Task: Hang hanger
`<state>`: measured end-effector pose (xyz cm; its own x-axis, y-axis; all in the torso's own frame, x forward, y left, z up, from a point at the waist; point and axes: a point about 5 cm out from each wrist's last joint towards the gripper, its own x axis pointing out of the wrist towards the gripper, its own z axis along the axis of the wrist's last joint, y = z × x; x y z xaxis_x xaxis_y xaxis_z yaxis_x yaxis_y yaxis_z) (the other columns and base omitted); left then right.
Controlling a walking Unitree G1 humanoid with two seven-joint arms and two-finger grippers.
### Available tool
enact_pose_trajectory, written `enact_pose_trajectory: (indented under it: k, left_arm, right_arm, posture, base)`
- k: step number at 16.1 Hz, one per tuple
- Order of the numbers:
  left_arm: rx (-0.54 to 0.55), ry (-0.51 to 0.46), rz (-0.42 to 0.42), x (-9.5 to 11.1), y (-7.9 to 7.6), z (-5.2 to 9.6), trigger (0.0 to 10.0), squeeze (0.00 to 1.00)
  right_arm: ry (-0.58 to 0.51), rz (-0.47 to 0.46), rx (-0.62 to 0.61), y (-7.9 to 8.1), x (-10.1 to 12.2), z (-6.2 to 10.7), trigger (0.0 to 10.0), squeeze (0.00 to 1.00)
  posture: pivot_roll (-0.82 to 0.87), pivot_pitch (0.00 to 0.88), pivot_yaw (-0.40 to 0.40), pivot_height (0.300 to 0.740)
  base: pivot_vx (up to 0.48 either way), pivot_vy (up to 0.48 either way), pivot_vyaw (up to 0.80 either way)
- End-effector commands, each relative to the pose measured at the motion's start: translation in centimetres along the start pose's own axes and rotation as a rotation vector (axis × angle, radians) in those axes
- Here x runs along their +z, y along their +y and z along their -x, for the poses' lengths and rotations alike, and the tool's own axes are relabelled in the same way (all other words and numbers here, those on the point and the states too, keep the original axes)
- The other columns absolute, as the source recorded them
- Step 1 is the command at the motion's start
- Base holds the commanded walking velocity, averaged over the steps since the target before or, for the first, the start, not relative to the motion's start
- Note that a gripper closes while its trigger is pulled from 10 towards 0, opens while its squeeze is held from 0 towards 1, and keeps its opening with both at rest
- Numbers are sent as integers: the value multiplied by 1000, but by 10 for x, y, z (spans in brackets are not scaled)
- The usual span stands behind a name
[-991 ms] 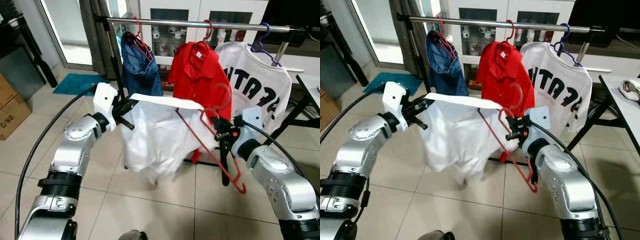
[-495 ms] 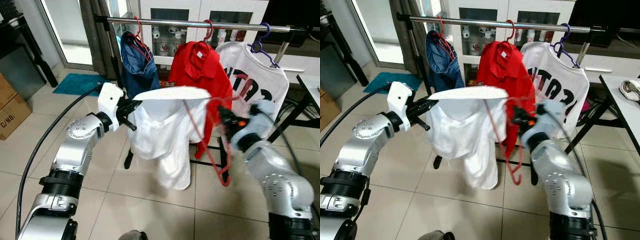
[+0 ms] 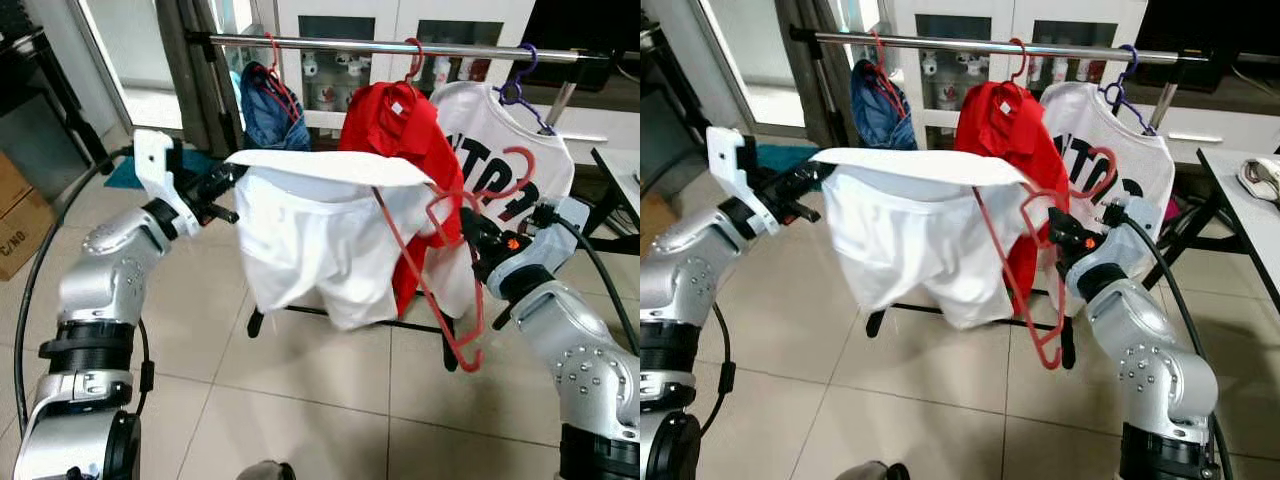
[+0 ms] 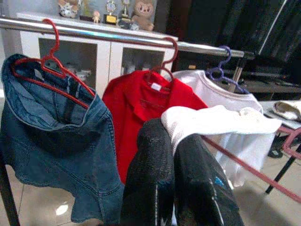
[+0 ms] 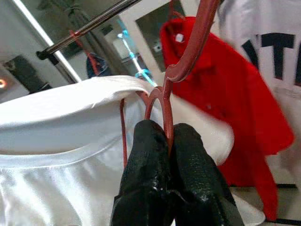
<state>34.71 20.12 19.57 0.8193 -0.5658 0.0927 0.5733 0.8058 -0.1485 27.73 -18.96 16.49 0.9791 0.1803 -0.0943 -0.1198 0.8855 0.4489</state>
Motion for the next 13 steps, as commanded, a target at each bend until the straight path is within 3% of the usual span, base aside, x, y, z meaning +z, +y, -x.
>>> enact_pose_trajectory:
  k: [1, 5, 8, 10, 12, 13]
  left_arm:
    - [19, -19, -12, 10, 6, 2, 0, 0]
    - [14, 10, -5, 5, 4, -1, 0, 0]
    - [47, 57, 1, 0, 9, 1, 0, 0]
    - [37, 93, -17, -5, 8, 0, 0, 0]
    - [28, 99, -36, -6, 2, -6, 0, 0]
    - [20, 90, -32, -5, -1, -8, 0, 0]
  right_arm:
    - [-19, 4, -7, -2, 5, 5, 10000, 0]
    - [-32, -93, 125, 13, 7, 8, 10000, 0]
    - [-87, -225, 327, 34, 15, 19, 10000, 0]
    - [-62, -216, 311, 34, 11, 21, 10000, 0]
    - [39, -239, 138, 16, -7, 17, 10000, 0]
    - [202, 53, 59, 7, -25, 17, 10000, 0]
  posture:
    - [-123, 0, 71, 740]
    - [-124, 0, 70, 740]
    - [-127, 0, 78, 740]
    - [-126, 0, 82, 740]
    - [-124, 0, 84, 740]
    - [-120, 0, 90, 740]
  base:
    - [0, 0, 0]
    - [0, 0, 0]
    - [0, 0, 0]
    - [0, 0, 0]
    - [0, 0, 0]
    - [0, 0, 0]
